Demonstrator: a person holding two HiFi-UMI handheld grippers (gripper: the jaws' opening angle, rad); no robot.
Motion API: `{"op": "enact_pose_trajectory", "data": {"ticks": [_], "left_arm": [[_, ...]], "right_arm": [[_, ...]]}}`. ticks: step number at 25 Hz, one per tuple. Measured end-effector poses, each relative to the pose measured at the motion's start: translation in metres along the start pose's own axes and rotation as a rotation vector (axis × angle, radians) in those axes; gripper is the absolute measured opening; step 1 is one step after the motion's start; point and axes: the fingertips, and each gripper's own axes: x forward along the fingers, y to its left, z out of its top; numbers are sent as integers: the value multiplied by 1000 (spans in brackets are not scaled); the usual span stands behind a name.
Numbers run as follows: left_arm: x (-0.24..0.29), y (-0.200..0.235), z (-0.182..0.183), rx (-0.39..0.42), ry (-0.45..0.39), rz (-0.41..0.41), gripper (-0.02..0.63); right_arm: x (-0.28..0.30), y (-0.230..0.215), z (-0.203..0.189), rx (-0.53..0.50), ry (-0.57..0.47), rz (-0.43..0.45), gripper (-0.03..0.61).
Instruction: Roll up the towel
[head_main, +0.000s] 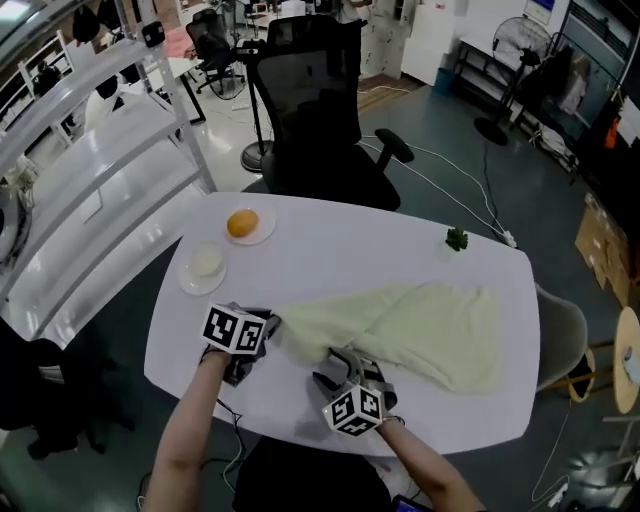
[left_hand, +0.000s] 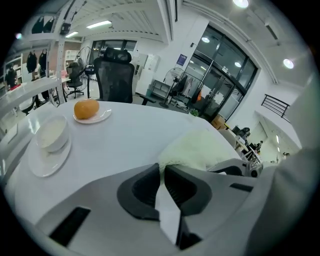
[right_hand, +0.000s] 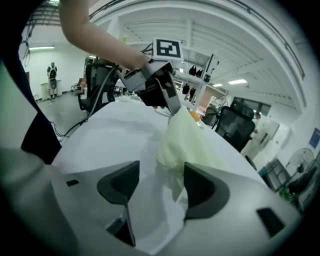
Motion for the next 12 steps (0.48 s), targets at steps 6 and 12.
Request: {"op": "enact_pose_trajectory", "data": {"ticks": [6,12], "left_arm": [[-3,1,-6,-26,-15,3,40],[1,2,-8,17,-10,13,40]], "right_arm": [[-2,-21,12,-67,-25,-18,122],[-34,-79,52,-134,-86,-37,38]]}}
